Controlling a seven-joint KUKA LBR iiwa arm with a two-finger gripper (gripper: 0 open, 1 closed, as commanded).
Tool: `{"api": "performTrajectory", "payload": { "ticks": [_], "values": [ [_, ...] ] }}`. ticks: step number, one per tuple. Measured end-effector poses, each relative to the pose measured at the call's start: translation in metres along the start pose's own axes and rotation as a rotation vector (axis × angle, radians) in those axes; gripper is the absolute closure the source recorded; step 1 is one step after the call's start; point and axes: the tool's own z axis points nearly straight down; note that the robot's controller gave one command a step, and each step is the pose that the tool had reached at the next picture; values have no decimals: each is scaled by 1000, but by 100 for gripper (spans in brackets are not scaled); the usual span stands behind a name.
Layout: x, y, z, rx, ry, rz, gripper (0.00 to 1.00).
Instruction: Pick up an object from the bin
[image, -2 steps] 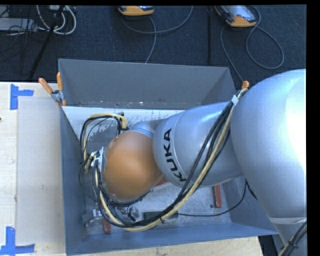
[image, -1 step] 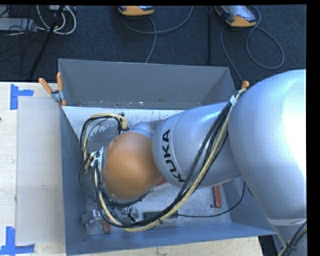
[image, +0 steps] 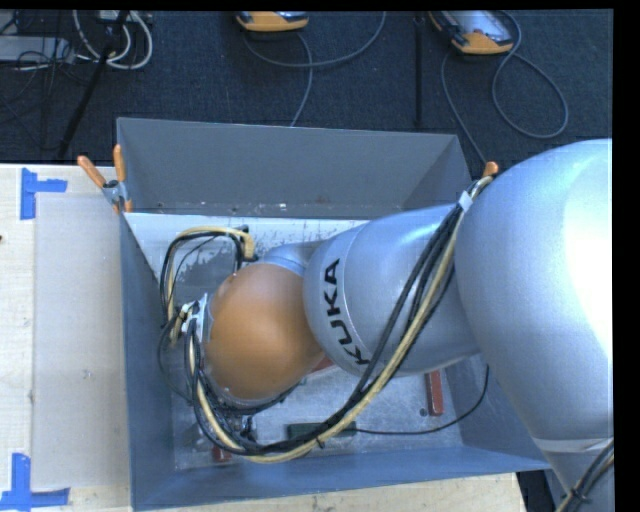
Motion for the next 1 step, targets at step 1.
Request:
{"api": "performTrajectory", "payload": {
  "ticks": [1],
  "values": [
    [-1,0,-29,4,-1,7,100]
  ]
}}
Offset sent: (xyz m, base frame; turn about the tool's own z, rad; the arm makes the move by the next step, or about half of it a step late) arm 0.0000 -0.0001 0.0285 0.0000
